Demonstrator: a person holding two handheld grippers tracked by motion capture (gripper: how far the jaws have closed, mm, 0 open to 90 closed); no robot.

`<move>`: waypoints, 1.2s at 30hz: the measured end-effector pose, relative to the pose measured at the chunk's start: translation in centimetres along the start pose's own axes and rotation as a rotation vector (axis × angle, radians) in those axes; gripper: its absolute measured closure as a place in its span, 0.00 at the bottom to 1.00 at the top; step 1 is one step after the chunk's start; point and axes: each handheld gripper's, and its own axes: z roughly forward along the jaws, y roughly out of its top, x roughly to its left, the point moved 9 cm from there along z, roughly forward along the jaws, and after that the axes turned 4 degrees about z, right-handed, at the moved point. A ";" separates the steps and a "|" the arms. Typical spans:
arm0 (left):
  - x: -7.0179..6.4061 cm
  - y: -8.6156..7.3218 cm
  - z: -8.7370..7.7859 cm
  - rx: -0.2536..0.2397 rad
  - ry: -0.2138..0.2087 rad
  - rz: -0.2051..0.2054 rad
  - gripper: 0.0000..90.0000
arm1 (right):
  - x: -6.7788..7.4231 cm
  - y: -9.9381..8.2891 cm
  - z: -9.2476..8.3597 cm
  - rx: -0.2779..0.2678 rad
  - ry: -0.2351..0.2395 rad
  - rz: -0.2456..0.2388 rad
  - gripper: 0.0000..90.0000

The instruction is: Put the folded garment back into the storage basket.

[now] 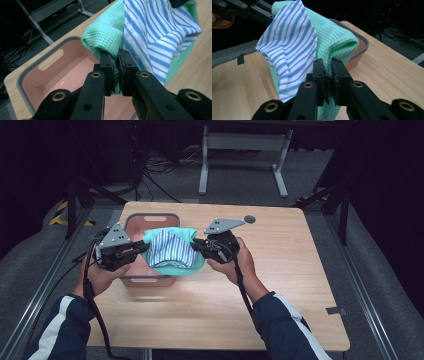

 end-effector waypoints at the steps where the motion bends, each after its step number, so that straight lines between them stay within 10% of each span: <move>1: 0.1 -0.1 -0.1 0.005 0.001 0.005 0.92 | 0.1 0.2 0.2 -0.001 0.002 -0.002 0.92; 36: 4.5 -6.5 -0.7 0.089 0.106 -0.082 0.92 | 2.9 0.5 10.0 0.088 0.064 -0.016 0.92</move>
